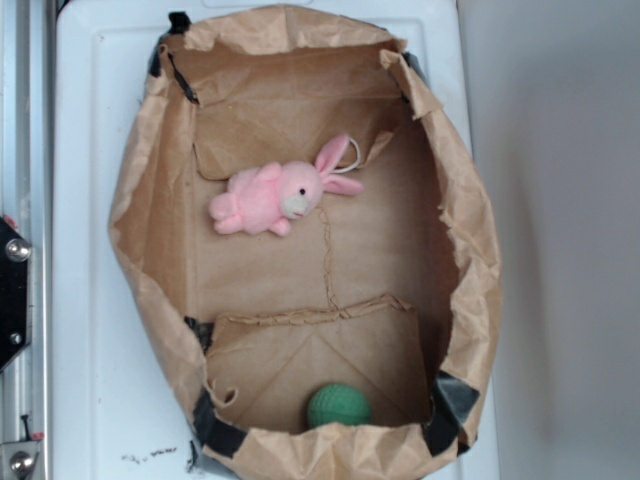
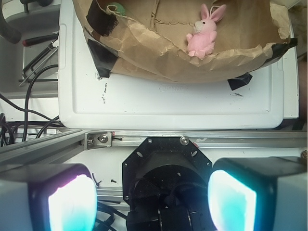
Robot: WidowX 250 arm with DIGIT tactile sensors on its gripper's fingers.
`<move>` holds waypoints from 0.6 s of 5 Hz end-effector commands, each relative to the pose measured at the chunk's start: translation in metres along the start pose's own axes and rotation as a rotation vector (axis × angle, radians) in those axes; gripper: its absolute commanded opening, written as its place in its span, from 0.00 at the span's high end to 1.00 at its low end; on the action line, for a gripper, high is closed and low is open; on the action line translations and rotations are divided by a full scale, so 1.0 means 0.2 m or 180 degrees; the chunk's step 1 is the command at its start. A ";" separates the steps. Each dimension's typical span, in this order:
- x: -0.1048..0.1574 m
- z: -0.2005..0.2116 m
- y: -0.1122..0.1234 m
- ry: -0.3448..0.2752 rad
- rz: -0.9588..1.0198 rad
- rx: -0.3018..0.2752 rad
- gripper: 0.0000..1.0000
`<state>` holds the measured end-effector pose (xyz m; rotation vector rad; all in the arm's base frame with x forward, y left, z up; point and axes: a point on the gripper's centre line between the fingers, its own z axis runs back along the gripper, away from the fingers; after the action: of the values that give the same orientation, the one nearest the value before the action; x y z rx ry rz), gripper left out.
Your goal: Grab the pink bunny.
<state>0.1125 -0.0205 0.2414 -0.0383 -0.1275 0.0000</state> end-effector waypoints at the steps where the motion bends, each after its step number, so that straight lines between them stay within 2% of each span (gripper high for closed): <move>1: 0.00 0.00 0.00 0.0000 0.0000 0.0000 0.00; 2: 0.24 -0.09 0.17 -0.0017 0.0555 0.0127 0.00; 3: 0.43 -0.21 0.31 -0.0020 0.0721 0.0285 0.00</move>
<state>0.1922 0.0321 0.2133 0.0315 -0.1787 0.2137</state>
